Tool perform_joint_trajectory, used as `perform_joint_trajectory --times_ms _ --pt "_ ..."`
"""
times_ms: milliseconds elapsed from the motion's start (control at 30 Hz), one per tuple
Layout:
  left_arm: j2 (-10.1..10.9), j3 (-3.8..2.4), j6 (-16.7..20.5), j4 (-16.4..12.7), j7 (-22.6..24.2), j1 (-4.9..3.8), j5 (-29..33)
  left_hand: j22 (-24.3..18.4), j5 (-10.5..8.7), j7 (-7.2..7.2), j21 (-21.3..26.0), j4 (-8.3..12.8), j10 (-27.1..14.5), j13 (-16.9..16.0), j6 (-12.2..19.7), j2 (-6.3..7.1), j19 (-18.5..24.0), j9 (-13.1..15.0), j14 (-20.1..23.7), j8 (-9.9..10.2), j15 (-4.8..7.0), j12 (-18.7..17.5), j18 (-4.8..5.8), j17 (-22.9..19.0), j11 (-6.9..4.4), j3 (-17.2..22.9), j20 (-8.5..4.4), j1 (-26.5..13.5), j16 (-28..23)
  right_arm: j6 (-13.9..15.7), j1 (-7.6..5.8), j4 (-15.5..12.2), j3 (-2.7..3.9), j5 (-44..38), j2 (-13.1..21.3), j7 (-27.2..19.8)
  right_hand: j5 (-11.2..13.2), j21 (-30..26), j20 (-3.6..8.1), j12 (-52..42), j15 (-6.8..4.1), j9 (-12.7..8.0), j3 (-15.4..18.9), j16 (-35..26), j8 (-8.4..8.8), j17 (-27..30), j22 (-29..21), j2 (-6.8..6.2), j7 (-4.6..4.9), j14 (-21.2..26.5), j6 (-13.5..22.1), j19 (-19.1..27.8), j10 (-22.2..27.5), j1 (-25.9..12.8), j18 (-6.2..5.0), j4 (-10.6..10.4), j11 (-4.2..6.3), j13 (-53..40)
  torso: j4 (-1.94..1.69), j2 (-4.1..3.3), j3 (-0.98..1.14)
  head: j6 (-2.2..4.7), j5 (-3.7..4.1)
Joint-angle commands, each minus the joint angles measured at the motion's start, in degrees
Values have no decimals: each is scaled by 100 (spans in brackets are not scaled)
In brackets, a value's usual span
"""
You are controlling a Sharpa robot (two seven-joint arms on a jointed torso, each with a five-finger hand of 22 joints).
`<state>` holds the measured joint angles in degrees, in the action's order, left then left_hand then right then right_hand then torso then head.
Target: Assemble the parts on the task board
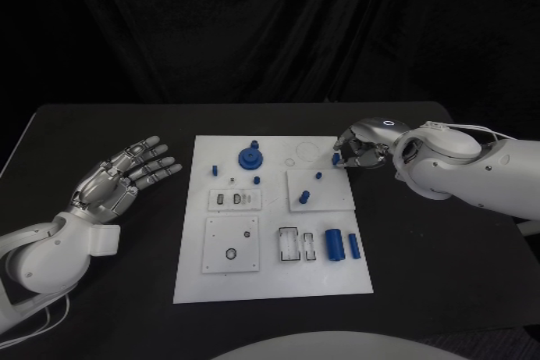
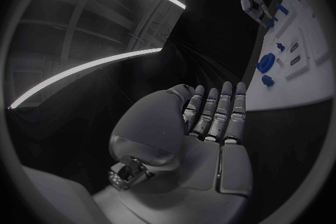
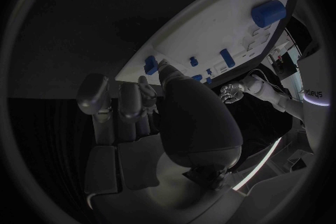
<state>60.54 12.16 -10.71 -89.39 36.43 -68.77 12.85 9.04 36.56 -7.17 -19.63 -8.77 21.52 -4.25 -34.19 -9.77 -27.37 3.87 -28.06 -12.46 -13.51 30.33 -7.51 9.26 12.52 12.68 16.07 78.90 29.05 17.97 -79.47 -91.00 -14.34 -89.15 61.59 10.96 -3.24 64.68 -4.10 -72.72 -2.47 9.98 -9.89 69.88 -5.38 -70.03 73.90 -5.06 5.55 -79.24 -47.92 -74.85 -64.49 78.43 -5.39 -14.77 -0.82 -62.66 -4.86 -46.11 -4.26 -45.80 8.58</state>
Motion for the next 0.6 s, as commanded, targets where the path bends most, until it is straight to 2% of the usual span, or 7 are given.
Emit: perform_joint_trajectory --times_ms 33,300,600 --pt "-12 -5 -110 0 46 9 23 6 -23 -47 -34 0 14 0 1 -9 46 5 20 1 -28 35 99 -9 50 53 7 -38 27 -16 21 21 2 -11 -21 34 -27 -37 -4 22 15 21 27 -33 -37 12 -1 -4 -8 30 -59 30 -29 109 -69 25 1 -11 -10 -5 2 -7 6" --pt "-18 -5 -123 13 34 12 23 6 -23 -47 -34 0 14 0 1 -9 46 5 20 1 -28 35 99 -9 50 53 7 -38 27 -41 68 95 2 -11 -92 40 -102 -72 -3 42 15 57 19 -63 -71 34 -8 10 -5 34 -116 32 -15 175 -73 38 1 9 -3 -6 2 -10 -2" --pt "-25 -5 -134 28 16 14 23 7 -25 -49 -35 1 16 0 7 -9 50 5 24 3 -28 35 100 -10 51 62 5 -42 29 56 131 157 3 -11 -155 -5 -192 -120 -4 47 19 144 30 -88 -164 45 -12 54 3 27 -269 29 -24 182 -76 0 -5 4 -2 -6 9 -16 -8"
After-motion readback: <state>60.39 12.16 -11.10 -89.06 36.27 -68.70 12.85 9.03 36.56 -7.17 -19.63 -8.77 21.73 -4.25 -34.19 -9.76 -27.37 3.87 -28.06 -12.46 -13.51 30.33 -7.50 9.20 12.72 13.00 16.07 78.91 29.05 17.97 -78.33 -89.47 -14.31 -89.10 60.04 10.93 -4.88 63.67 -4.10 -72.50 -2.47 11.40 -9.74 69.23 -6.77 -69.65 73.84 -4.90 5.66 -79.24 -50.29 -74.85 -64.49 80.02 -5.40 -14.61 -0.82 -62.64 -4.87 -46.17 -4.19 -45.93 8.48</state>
